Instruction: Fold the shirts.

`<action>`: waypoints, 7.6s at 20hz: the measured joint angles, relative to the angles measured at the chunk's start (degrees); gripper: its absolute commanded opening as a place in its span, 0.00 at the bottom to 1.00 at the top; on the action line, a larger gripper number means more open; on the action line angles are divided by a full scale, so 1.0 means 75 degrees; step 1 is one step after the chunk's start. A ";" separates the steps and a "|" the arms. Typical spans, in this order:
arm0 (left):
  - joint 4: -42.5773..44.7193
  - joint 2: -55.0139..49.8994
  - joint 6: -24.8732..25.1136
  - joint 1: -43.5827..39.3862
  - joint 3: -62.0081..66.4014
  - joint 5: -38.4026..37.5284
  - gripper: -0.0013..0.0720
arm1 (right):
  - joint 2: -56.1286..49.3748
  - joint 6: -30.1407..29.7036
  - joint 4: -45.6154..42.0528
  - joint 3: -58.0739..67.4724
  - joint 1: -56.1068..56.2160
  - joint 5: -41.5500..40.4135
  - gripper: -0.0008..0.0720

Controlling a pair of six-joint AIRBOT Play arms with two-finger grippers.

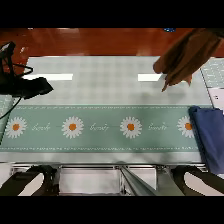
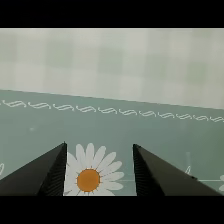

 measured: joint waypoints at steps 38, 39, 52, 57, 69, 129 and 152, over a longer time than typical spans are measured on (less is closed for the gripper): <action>-0.3348 0.0070 0.2640 0.1478 -0.3316 0.0676 0.71 | 0.3252 0.4605 -0.2477 -0.7522 0.3238 0.1032 0.58; -0.3678 -0.0219 0.2844 0.1276 -0.3477 0.0533 0.71 | 0.3593 0.4677 -0.2060 -0.8122 0.3115 0.0737 0.58; -0.6513 -0.2990 0.4313 -0.0906 -0.3031 0.1676 0.05 | 0.4616 0.3911 0.1294 -1.0357 0.2824 -0.0507 0.57; -0.6630 -0.3107 0.4491 -0.0965 -0.2550 0.1749 0.05 | 0.3928 0.3092 0.3042 -1.0704 0.3305 -0.1309 0.57; -0.6679 -0.3136 0.4549 -0.0976 -0.2419 0.1725 0.05 | 0.0656 0.1929 0.5324 -0.9670 0.5249 -0.4395 0.17; -0.4097 -0.4599 0.2917 0.0857 0.2002 -0.1504 0.71 | -0.2340 -0.0044 0.4252 -0.1821 -0.1612 0.1137 0.57; -0.8577 -0.1731 0.3127 -0.3969 -0.5042 0.3590 0.71 | 0.1687 -0.1454 0.3203 -0.7927 -0.3789 0.0516 0.57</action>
